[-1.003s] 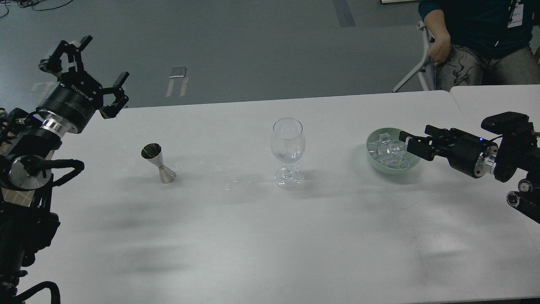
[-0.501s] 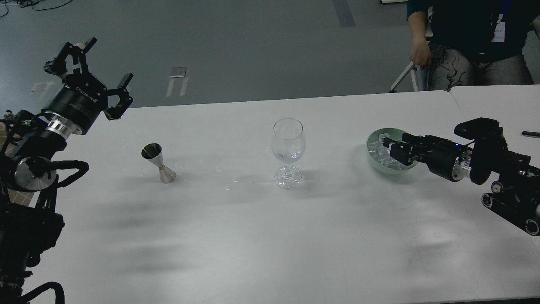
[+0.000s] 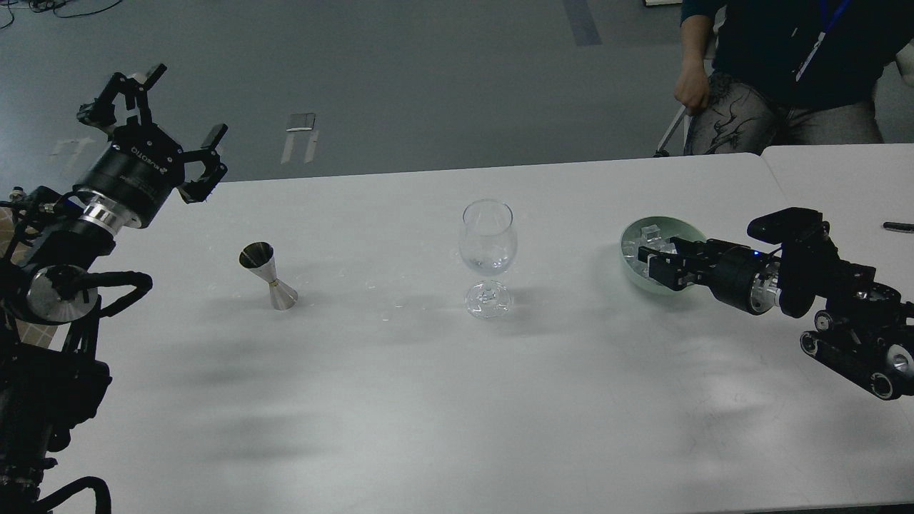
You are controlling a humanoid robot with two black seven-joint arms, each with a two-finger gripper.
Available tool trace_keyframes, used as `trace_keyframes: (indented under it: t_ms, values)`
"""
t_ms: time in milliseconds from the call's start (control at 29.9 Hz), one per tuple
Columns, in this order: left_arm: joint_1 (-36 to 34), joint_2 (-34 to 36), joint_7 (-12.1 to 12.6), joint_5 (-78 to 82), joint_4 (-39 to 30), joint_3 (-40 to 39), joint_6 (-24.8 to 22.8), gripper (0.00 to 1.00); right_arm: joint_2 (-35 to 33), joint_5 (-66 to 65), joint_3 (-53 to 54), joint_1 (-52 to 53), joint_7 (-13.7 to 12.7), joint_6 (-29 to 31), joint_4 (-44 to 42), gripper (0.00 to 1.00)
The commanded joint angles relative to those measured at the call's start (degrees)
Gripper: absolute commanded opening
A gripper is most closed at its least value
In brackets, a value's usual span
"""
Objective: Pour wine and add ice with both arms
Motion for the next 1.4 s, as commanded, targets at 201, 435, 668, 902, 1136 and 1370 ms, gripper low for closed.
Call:
trace_keyframes:
  t_ms: [201,435,668,902,1136,1370]
  values:
    - [0.0,-0.3,0.0,0.0,0.0,0.0,0.0,0.97,-0.1,0.0,-0.2,0.0,-0.1,0.0,-0.2,0.50]
    - [0.0,-0.4,0.0,0.0,0.0,0.0,0.0,0.97,-0.2,-0.1,-0.2,0.0,-0.1,-0.1,-0.7,0.39]
    - [0.0,-0.3,0.0,0.0,0.0,0.0,0.0,0.97,-0.3,0.0,-0.2,0.1,-0.7,0.0,-0.6,0.05]
    - [0.0,-0.4,0.0,0.0,-0.1,0.0,0.0,0.97,-4.9,0.6,0.1,2.9,-1.1,0.0,2.0,0.00]
    - [0.0,-0.8,0.0,0.0,-0.2,0.0,0.0,0.97,-18.6,1.1,0.2,12.5,-1.1,2.2,15.4,0.00]
    - [-0.1,-0.8,0.0,0.1,-0.3,0.1,0.0,0.97,-24.6,1.1,-0.1,26.3,-0.7,9.2,25.0,0.00]
